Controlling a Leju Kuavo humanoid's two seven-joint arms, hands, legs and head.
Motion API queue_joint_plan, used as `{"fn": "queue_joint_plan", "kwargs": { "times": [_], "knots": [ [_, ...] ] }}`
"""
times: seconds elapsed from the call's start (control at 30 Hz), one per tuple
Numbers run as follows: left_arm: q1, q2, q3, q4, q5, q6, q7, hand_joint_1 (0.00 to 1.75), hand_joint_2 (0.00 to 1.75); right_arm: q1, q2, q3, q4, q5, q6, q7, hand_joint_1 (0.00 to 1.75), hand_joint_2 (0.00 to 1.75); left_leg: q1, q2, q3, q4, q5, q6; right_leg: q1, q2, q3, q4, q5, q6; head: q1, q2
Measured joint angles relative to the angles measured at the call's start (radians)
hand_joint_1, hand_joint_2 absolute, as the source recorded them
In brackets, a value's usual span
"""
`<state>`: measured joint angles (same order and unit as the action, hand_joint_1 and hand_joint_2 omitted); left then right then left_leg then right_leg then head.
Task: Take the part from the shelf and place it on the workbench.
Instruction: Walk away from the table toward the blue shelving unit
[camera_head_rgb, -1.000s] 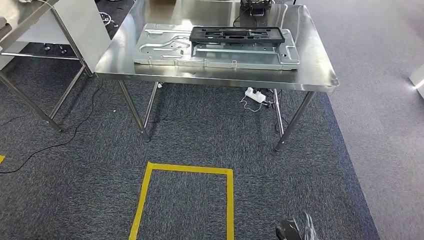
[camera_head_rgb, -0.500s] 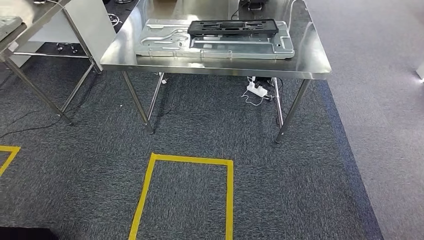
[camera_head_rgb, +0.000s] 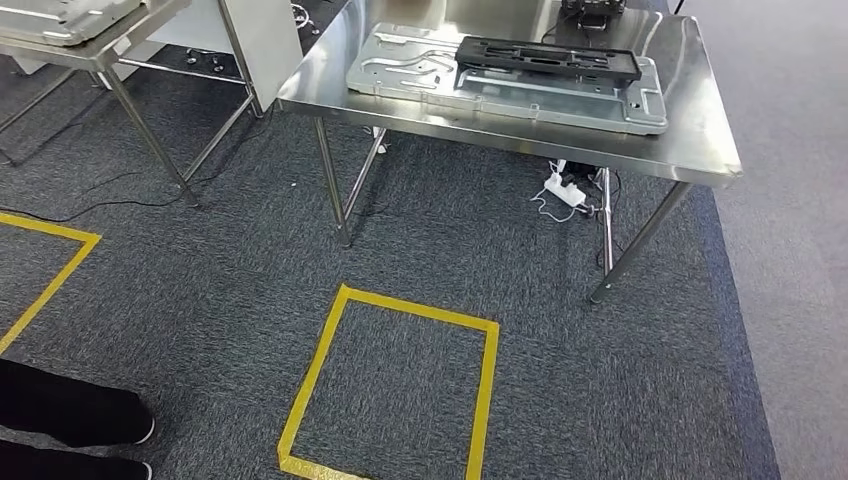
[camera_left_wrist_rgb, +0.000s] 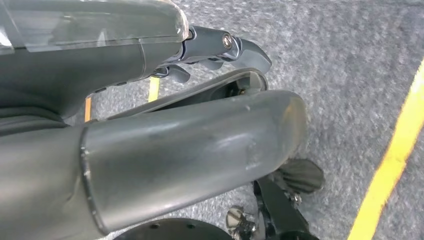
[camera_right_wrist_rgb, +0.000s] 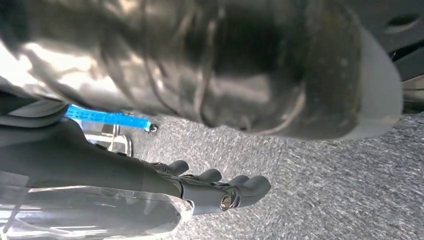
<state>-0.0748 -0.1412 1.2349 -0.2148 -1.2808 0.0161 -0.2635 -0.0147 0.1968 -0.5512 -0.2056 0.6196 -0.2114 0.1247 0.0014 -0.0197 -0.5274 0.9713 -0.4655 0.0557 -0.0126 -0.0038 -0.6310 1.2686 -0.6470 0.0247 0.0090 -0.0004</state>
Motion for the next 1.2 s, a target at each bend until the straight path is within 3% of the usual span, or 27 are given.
{"fn": "queue_joint_plan", "kwargs": {
  "times": [0.03, 0.07, 0.13, 0.2, 0.27, 0.33, 0.43, 0.5, 0.53, 0.6, 0.67, 0.7, 0.77, 0.8, 0.87, 0.93, 0.97, 1.0, 1.03, 1.07, 1.13, 1.2],
  "knots": [
    [0.002, -0.001, -0.001, 0.000, -0.004, 0.000, -0.002, 0.00, 0.00, 0.001, 0.000, -0.004, 0.000, -0.002, 0.001, -0.007, 0.00, 0.00, 0.000, -0.013, -0.003, 0.004, 0.001, -0.001, 0.000, 0.002, 0.011, -0.022, 0.025, -0.001, 0.000, 0.000],
    [0.003, -0.002, -0.003, 0.000, -0.009, 0.000, -0.004, 0.00, 0.00, 0.002, 0.000, -0.008, 0.000, -0.003, 0.003, -0.013, 0.00, 0.00, 0.000, -0.026, -0.006, 0.010, 0.001, -0.003, -0.001, 0.009, 0.040, -0.079, 0.063, -0.003, 0.000, 0.000],
    [0.002, -0.007, -0.008, 0.000, -0.020, 0.000, -0.009, 0.00, 0.00, 0.004, 0.000, -0.014, 0.000, -0.007, 0.003, -0.024, 0.00, 0.00, 0.000, -0.048, -0.015, 0.023, -0.001, -0.009, -0.001, 0.053, 0.098, -0.205, 0.118, -0.012, 0.000, 0.000],
    [0.000, -0.012, -0.013, 0.000, -0.029, 0.002, -0.014, 0.00, 0.00, 0.005, 0.001, -0.022, 0.001, -0.013, 0.003, -0.029, 0.00, 0.00, 0.001, -0.067, -0.028, 0.032, 0.000, -0.022, 0.001, 0.083, 0.117, -0.258, 0.128, -0.020, 0.000, 0.000],
    [0.002, -0.015, -0.019, 0.000, -0.038, 0.005, -0.018, 0.00, 0.00, 0.001, 0.004, -0.029, 0.001, -0.017, 0.003, -0.029, 0.00, 0.00, 0.004, -0.085, -0.036, 0.032, 0.005, -0.036, 0.001, 0.066, 0.117, -0.263, 0.131, -0.029, 0.000, 0.000],
    [0.005, -0.016, -0.025, 0.000, -0.044, 0.009, -0.025, 0.00, 0.00, 0.000, 0.009, -0.035, 0.001, -0.021, 0.006, -0.021, 0.00, 0.00, 0.004, -0.063, -0.052, 0.060, -0.014, -0.046, -0.005, 0.039, 0.121, -0.273, 0.138, -0.041, -0.001, 0.000],
    [0.005, -0.018, -0.035, 0.000, -0.051, 0.012, -0.037, 0.00, 0.00, 0.002, 0.016, -0.043, 0.002, -0.029, 0.011, 0.000, 0.00, 0.00, 0.008, -0.002, -0.132, 0.230, -0.108, -0.061, -0.005, -0.005, 0.120, -0.279, 0.141, -0.051, -0.003, 0.000],
    [0.007, -0.020, -0.039, 0.000, -0.056, 0.014, -0.044, 0.00, 0.00, 0.002, 0.019, -0.051, 0.004, -0.034, 0.014, 0.015, 0.00, 0.00, 0.014, 0.010, -0.167, 0.311, -0.131, -0.070, -0.003, -0.034, 0.118, -0.277, 0.139, -0.051, -0.003, 0.000],
    [0.009, -0.020, -0.041, 0.000, -0.058, 0.015, -0.047, 0.00, 0.00, 0.002, 0.020, -0.055, 0.005, -0.036, 0.017, 0.020, 0.00, 0.00, 0.016, 0.014, -0.155, 0.295, -0.115, -0.072, -0.002, -0.047, 0.118, -0.276, 0.137, -0.050, -0.003, 0.000],
    [0.012, -0.021, -0.047, 0.000, -0.062, 0.017, -0.051, 0.00, 0.00, 0.000, 0.023, -0.060, 0.005, -0.039, 0.019, 0.024, 0.00, 0.00, 0.017, 0.039, -0.081, 0.165, -0.053, -0.069, -0.002, -0.068, 0.123, -0.274, 0.133, -0.044, -0.003, 0.000],
    [0.011, -0.021, -0.053, 0.000, -0.068, 0.019, -0.053, 0.00, 0.00, -0.001, 0.024, -0.064, 0.005, -0.040, 0.019, 0.025, 0.00, 0.00, 0.010, 0.073, -0.020, 0.052, -0.019, -0.059, 0.002, -0.086, 0.129, -0.272, 0.127, -0.035, -0.003, 0.000],
    [0.011, -0.022, -0.057, 0.000, -0.070, 0.020, -0.053, 0.00, 0.00, -0.002, 0.025, -0.067, 0.005, -0.040, 0.017, 0.025, 0.00, 0.00, 0.007, 0.081, -0.010, 0.031, -0.018, -0.054, 0.004, -0.094, 0.131, -0.272, 0.126, -0.029, -0.003, 0.000],
    [0.013, -0.023, -0.060, 0.000, -0.071, 0.020, -0.054, 0.00, 0.00, -0.008, 0.026, -0.071, 0.005, -0.040, 0.012, 0.025, 0.00, 0.00, 0.003, 0.066, -0.013, 0.025, -0.017, -0.043, 0.004, -0.109, 0.136, -0.275, 0.125, -0.017, -0.003, 0.000],
    [0.015, -0.024, -0.060, 0.000, -0.071, 0.021, -0.054, 0.00, 0.00, -0.010, 0.027, -0.073, 0.005, -0.040, 0.011, 0.024, 0.00, 0.00, 0.005, 0.057, -0.012, 0.020, -0.013, -0.038, 0.003, -0.102, 0.139, -0.273, 0.120, -0.011, -0.003, 0.000],
    [0.016, -0.027, -0.061, 0.000, -0.071, 0.021, -0.054, 0.00, 0.00, -0.010, 0.028, -0.075, 0.005, -0.040, 0.010, 0.024, 0.00, 0.00, 0.010, 0.039, -0.007, 0.009, -0.003, -0.024, 0.000, -0.057, 0.122, -0.225, 0.082, -0.003, -0.002, 0.000],
    [0.014, -0.028, -0.061, 0.000, -0.072, 0.021, -0.053, 0.00, 0.00, -0.006, 0.028, -0.078, 0.005, -0.040, 0.010, 0.023, 0.00, 0.00, 0.011, 0.019, -0.009, 0.007, 0.002, -0.017, -0.003, -0.010, 0.061, -0.098, 0.013, -0.001, -0.002, 0.000],
    [0.013, -0.029, -0.062, 0.000, -0.073, 0.021, -0.053, 0.00, 0.00, -0.005, 0.028, -0.079, 0.005, -0.041, 0.010, 0.020, 0.00, 0.00, 0.010, 0.007, -0.012, 0.008, 0.002, -0.016, -0.003, -0.002, 0.027, -0.034, -0.011, -0.001, -0.002, 0.000],
    [0.013, -0.029, -0.063, 0.000, -0.076, 0.021, -0.052, 0.00, 0.00, -0.004, 0.028, -0.081, 0.005, -0.042, 0.009, 0.015, 0.00, 0.00, 0.009, -0.005, -0.013, 0.010, 0.002, -0.016, -0.003, 0.000, 0.004, 0.005, -0.016, -0.001, -0.002, 0.000],
    [0.014, -0.030, -0.065, 0.000, -0.079, 0.022, -0.051, 0.00, 0.00, -0.004, 0.028, -0.083, 0.005, -0.045, 0.009, 0.007, 0.00, 0.00, 0.009, -0.019, -0.013, 0.012, 0.001, -0.016, -0.003, 0.002, 0.000, 0.004, 0.003, -0.001, -0.002, 0.000],
    [0.015, -0.032, -0.066, 0.000, -0.083, 0.022, -0.050, 0.00, 0.00, -0.003, 0.028, -0.086, 0.005, -0.047, 0.008, -0.003, 0.00, 0.00, 0.009, -0.032, -0.013, 0.016, 0.000, -0.017, -0.004, 0.006, 0.013, -0.034, 0.038, -0.002, -0.002, 0.000],
    [0.015, -0.036, -0.071, 0.000, -0.090, 0.024, -0.048, 0.00, 0.00, -0.001, 0.028, -0.092, 0.005, -0.051, 0.008, -0.018, 0.00, 0.00, 0.008, -0.059, -0.016, 0.027, -0.006, -0.023, -0.007, 0.044, 0.064, -0.164, 0.111, -0.007, -0.002, 0.000],
    [0.014, -0.039, -0.077, 0.000, -0.093, 0.027, -0.047, 0.00, 0.00, 0.000, 0.027, -0.099, 0.005, -0.052, 0.008, -0.021, 0.00, 0.00, 0.007, -0.081, -0.025, 0.037, -0.009, -0.034, -0.008, 0.081, 0.092, -0.238, 0.135, -0.012, -0.002, 0.000]
  ]
}}
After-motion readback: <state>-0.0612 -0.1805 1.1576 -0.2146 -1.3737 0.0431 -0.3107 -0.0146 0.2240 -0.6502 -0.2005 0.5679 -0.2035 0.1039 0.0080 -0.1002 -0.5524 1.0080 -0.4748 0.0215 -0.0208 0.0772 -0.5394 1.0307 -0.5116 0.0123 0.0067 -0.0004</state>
